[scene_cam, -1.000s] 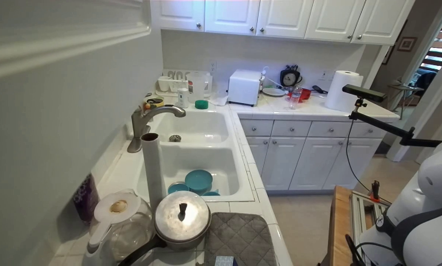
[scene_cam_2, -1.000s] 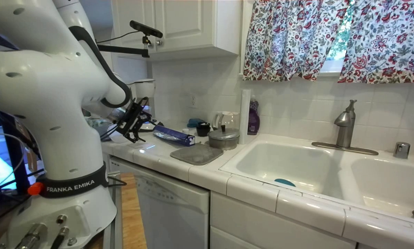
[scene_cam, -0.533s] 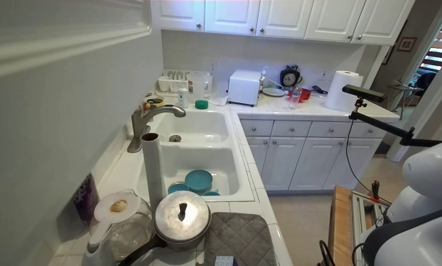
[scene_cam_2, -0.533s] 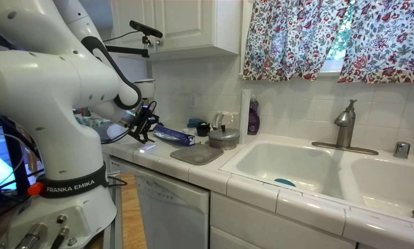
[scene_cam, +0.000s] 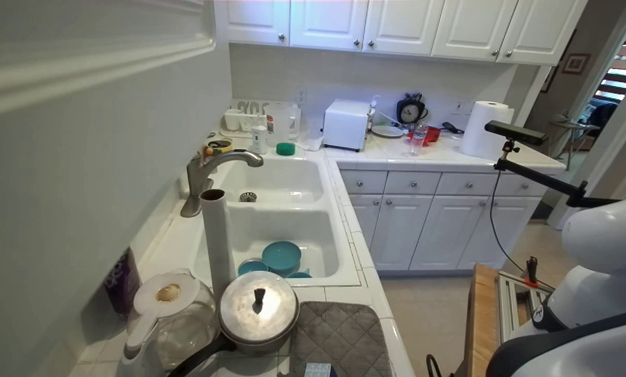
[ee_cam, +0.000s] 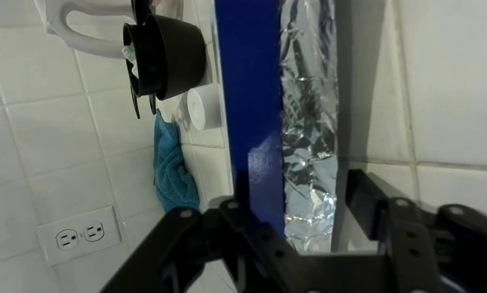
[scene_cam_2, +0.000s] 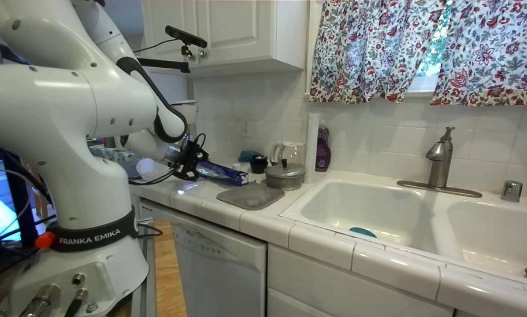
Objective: Pull out the tin foil
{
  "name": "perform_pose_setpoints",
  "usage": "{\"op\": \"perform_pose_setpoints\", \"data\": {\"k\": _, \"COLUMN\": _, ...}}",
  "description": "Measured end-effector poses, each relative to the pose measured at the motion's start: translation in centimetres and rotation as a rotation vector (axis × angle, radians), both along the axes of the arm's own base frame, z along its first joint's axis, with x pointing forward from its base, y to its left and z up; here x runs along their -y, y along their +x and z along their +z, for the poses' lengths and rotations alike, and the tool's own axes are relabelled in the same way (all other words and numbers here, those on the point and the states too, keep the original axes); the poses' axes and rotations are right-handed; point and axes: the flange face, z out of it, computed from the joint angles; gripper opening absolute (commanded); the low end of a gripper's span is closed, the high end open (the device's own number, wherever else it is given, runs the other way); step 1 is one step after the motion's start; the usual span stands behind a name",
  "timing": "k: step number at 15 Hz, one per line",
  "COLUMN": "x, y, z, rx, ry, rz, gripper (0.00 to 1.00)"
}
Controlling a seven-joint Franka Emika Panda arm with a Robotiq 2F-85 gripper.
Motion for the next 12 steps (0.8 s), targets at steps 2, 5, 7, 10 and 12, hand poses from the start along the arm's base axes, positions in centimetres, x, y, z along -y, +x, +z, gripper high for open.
{"op": "perform_pose_setpoints", "data": {"k": 2, "x": -0.4, "y": 0.3, "z": -0.2, "rx": 0.008, "ry": 0.008, "rz": 0.004, "gripper": 0.19}}
{"op": "perform_pose_setpoints", "data": {"k": 5, "x": -0.8, "y": 0.2, "z": -0.3, "rx": 0.014, "ry": 0.017, "rz": 0.01, "gripper": 0.04}}
{"op": "perform_pose_setpoints", "data": {"k": 7, "x": -1.1, "y": 0.0, "z": -0.3, "rx": 0.014, "ry": 0.02, "rz": 0.017, "gripper": 0.0}}
{"op": "perform_pose_setpoints", "data": {"k": 10, "x": -1.3, "y": -0.5, "z": -0.3, "rx": 0.015, "ry": 0.023, "rz": 0.026, "gripper": 0.0}}
{"op": "perform_pose_setpoints", "data": {"k": 12, "x": -1.4, "y": -0.8, "z": -0.3, "rx": 0.014, "ry": 0.023, "rz": 0.033, "gripper": 0.0}}
